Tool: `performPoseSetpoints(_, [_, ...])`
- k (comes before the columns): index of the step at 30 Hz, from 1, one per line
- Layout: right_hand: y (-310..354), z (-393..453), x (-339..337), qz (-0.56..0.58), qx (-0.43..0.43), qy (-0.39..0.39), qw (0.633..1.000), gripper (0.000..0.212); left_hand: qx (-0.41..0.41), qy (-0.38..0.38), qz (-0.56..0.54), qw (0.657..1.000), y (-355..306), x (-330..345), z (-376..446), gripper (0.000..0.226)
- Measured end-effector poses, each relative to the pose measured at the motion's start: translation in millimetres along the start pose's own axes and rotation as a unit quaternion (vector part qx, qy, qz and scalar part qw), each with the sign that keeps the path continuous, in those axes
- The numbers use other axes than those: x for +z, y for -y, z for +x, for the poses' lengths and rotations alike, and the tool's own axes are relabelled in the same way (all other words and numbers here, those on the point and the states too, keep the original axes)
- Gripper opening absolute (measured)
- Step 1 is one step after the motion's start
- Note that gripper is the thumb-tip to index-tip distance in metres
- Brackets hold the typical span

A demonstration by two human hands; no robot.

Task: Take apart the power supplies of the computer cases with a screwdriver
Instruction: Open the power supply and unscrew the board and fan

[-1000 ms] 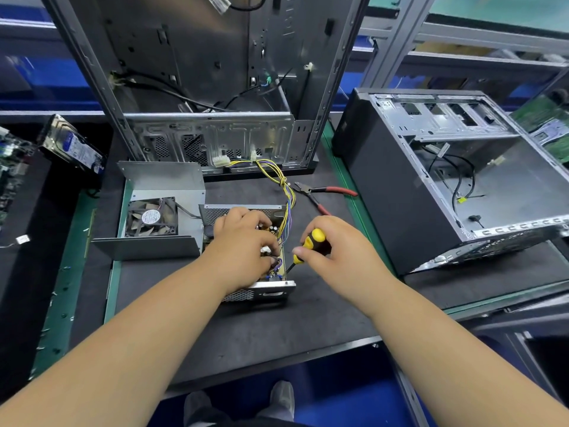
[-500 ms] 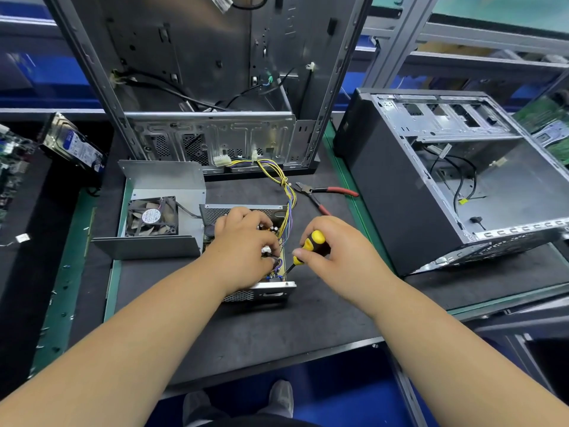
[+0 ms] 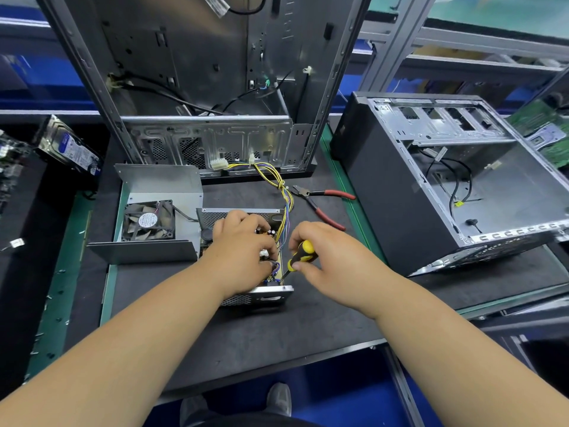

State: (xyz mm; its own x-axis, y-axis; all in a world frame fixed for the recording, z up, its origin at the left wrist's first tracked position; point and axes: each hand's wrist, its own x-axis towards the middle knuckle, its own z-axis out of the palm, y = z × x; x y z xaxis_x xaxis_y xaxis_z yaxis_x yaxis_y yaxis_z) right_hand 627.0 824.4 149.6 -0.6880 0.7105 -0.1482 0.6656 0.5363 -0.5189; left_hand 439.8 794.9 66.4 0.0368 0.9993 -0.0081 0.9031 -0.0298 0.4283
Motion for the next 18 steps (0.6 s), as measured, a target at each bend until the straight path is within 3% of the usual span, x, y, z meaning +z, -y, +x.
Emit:
performPoseSetpoints(4, [6, 5, 2, -0.061, 0.014, -0.005, 0.998, 0.016, 0.006, 0.000, 0.000, 1.000, 1, 1, 0, 0.010])
performPoseSetpoints(7, [9, 8, 4, -0.139, 0.021, -0.022, 0.990, 0.033, 0.019, 0.001, 0.014, 1.000, 1, 2, 1, 0.014])
performPoseSetpoints(11, [6, 13, 8, -0.069, 0.051, 0.003, 0.996, 0.024, 0.019, -0.001, 0.018, 1.000, 0, 0, 0, 0.016])
performPoseSetpoints(18, [2, 20, -3, -0.052, 0.014, 0.065, 0.996, 0.018, 0.006, 0.000, -0.004, 1.000, -1, -1, -1, 0.007])
